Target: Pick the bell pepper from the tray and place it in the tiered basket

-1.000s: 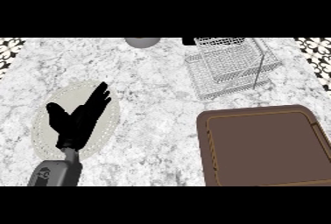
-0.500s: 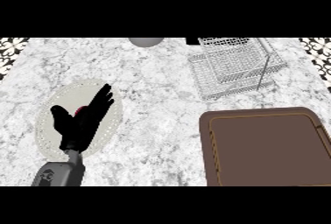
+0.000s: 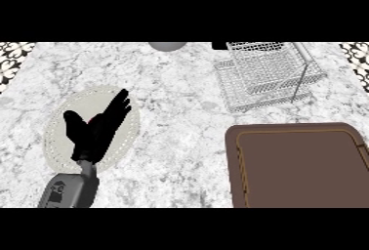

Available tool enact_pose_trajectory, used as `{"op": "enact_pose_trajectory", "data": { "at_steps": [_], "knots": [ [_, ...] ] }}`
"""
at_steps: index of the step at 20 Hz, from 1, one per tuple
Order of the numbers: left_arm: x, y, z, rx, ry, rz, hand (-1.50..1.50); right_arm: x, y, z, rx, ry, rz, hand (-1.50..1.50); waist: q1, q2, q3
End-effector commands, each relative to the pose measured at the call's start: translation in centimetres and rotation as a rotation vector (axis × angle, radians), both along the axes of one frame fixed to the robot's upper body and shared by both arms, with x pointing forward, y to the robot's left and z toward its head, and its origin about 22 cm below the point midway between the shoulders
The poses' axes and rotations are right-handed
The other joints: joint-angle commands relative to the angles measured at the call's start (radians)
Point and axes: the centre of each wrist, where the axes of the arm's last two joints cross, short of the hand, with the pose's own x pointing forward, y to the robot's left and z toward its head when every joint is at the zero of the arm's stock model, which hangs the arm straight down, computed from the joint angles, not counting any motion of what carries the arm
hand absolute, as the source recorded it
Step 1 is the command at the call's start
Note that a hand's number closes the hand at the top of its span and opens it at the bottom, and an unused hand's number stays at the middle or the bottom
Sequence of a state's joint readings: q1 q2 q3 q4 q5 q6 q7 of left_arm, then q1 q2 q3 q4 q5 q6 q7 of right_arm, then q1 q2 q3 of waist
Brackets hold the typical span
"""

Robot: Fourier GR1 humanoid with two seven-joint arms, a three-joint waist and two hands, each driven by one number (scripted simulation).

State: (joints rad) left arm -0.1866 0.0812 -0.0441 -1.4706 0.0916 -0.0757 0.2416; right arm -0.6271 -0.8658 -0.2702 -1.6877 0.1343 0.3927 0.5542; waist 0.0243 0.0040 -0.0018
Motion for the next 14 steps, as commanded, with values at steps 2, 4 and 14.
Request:
{"op": "enact_pose_trajectory", "data": {
  "at_steps": [2, 4, 14],
  "knots": [
    [0.7, -0.4, -0.3, 0.005, -0.009, 0.010, 0.00, 3.2, 4.0, 1.2, 0.053, 0.024, -0.001, 1.50, -0.007, -0.002, 0.000],
    [0.6, -0.1, 2.0, 0.005, -0.014, -0.004, 0.00, 5.9, 3.4, 0.2, 0.067, 0.031, -0.024, 1.50, 0.004, 0.000, 0.001],
    [-0.7, -0.5, 0.4, -0.005, -0.009, -0.002, 0.00, 13.6, 8.6, -3.7, 0.141, 0.011, 0.024, 1.50, 0.003, 0.001, 0.001]
  ]
}}
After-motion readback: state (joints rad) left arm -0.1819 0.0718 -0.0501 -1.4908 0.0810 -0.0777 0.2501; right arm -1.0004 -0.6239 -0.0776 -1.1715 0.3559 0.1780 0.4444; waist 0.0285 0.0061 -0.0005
